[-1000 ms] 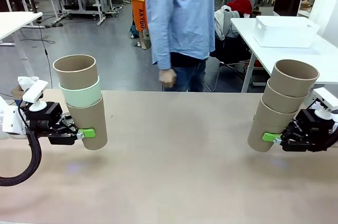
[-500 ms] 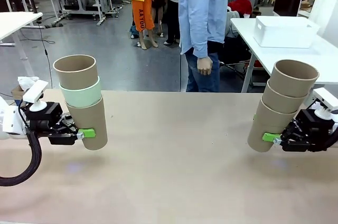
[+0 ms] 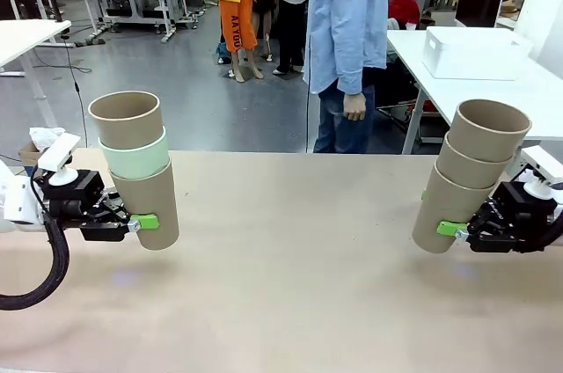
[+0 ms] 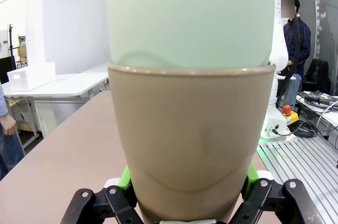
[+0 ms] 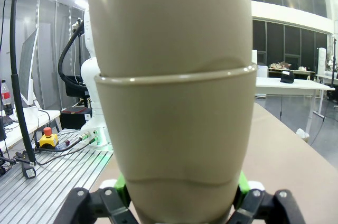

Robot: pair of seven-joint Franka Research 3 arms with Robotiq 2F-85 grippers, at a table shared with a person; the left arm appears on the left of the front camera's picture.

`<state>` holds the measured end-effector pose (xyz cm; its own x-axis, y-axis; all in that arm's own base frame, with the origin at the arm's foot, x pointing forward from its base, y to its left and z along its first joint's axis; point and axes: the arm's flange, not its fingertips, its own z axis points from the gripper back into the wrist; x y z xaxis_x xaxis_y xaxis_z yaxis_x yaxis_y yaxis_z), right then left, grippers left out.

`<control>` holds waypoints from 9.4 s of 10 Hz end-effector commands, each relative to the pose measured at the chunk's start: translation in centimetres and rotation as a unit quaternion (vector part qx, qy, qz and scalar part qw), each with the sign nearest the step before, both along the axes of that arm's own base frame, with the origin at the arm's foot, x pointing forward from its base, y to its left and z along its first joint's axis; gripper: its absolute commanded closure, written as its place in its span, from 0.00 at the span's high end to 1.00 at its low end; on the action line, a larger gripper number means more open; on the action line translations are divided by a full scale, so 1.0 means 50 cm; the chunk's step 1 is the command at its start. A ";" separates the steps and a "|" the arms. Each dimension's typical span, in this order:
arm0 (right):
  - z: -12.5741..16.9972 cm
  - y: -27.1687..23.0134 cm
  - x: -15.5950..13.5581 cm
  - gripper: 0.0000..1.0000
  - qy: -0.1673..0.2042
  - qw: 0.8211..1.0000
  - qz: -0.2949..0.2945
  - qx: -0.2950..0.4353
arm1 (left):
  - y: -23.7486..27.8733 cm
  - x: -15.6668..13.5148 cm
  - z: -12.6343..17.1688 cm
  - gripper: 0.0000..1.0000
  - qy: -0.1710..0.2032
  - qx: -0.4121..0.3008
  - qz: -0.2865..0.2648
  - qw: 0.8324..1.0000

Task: Stack the cups and store them in the basket.
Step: Place the stack of Reusable plastic cups into the Pantry Basket.

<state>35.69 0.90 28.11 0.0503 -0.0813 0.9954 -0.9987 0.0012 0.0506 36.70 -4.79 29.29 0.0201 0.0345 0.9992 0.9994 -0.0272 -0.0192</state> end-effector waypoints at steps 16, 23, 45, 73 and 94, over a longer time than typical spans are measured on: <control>0.007 -0.001 0.004 0.84 -0.006 1.000 -0.007 0.006 | -0.002 0.000 0.009 0.86 -0.002 -0.002 -0.002 1.000; 0.007 -0.001 0.004 0.84 -0.006 1.000 -0.007 0.006 | -0.002 0.000 0.009 0.86 -0.002 -0.002 -0.002 1.000; 0.007 -0.001 0.004 0.84 -0.006 1.000 -0.007 0.006 | -0.002 0.000 0.009 0.86 -0.002 -0.002 -0.002 1.000; 0.007 -0.001 0.004 0.84 -0.006 1.000 -0.007 0.006 | -0.002 0.000 0.009 0.86 -0.002 -0.002 -0.002 1.000; 0.007 -0.001 0.004 0.84 -0.006 1.000 -0.007 0.006 | -0.002 0.000 0.009 0.86 -0.002 -0.002 -0.002 1.000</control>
